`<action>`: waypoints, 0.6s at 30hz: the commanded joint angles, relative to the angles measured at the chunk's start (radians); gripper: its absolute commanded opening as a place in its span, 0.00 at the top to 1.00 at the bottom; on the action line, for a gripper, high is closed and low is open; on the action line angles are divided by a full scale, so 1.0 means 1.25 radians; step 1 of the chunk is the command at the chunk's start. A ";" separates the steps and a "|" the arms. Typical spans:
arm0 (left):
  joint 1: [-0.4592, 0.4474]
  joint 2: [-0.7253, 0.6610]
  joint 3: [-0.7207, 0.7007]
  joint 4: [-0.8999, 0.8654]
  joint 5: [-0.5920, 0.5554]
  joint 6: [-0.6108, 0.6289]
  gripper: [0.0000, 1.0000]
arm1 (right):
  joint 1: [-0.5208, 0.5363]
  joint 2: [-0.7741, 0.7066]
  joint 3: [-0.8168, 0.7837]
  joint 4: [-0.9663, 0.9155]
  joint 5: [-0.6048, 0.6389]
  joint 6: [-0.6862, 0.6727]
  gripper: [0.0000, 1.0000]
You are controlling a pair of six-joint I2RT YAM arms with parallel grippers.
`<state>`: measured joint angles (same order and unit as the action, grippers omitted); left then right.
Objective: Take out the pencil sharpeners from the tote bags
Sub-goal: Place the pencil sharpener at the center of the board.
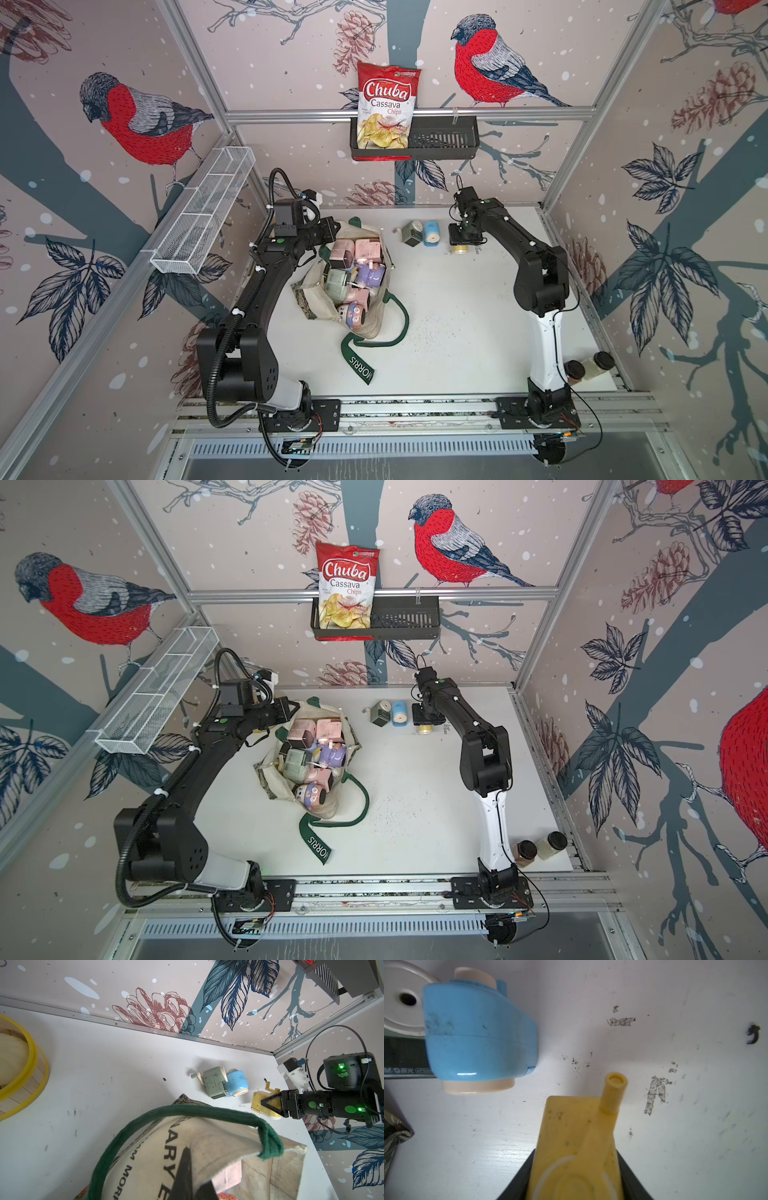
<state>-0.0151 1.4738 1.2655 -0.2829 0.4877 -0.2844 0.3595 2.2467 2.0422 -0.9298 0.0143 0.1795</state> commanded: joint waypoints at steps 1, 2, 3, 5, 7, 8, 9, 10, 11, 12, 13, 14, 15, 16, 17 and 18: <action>0.002 -0.005 0.005 0.015 -0.002 0.008 1.00 | -0.001 0.028 0.043 -0.042 -0.022 -0.013 0.55; 0.001 -0.005 0.005 0.015 -0.003 0.008 1.00 | -0.001 0.041 0.057 -0.054 -0.021 -0.014 0.54; 0.001 -0.005 0.005 0.015 -0.003 0.008 1.00 | 0.000 0.052 0.068 -0.062 -0.021 -0.015 0.54; 0.002 -0.004 0.006 0.015 -0.002 0.008 1.00 | 0.000 0.067 0.080 -0.071 -0.026 -0.018 0.53; 0.002 -0.005 0.006 0.014 -0.003 0.007 1.00 | 0.001 0.076 0.079 -0.075 -0.027 -0.020 0.52; 0.002 -0.005 0.006 0.014 -0.002 0.008 1.00 | 0.002 0.077 0.080 -0.076 -0.025 -0.020 0.51; 0.002 -0.005 0.005 0.015 -0.002 0.008 1.00 | 0.003 0.081 0.078 -0.076 -0.023 -0.022 0.50; 0.002 -0.005 0.005 0.015 -0.003 0.008 1.00 | 0.003 0.084 0.078 -0.075 -0.023 -0.022 0.50; 0.002 -0.005 0.006 0.014 -0.003 0.007 1.00 | 0.005 0.087 0.079 -0.075 -0.023 -0.023 0.49; 0.002 -0.005 0.006 0.014 -0.003 0.007 1.00 | 0.006 0.091 0.081 -0.075 -0.019 -0.023 0.48; 0.001 -0.005 0.005 0.015 -0.003 0.008 1.00 | 0.007 0.092 0.081 -0.073 -0.012 -0.023 0.47; 0.002 -0.005 0.006 0.014 -0.002 0.008 1.00 | 0.008 0.096 0.080 -0.071 -0.007 -0.023 0.45; 0.002 -0.005 0.005 0.015 -0.003 0.007 1.00 | 0.008 0.100 0.081 -0.070 -0.003 -0.023 0.44; 0.001 -0.005 0.005 0.015 -0.003 0.008 1.00 | 0.010 0.103 0.084 -0.070 -0.002 -0.023 0.43; 0.002 -0.005 0.005 0.015 -0.003 0.008 1.00 | 0.011 0.108 0.085 -0.068 0.000 -0.023 0.41; 0.002 -0.005 0.006 0.015 -0.003 0.007 1.00 | 0.012 0.110 0.085 -0.068 0.003 -0.023 0.41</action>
<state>-0.0151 1.4738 1.2655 -0.2829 0.4877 -0.2840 0.3717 2.3760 2.1391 -1.0103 -0.0044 0.1551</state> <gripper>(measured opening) 0.060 0.593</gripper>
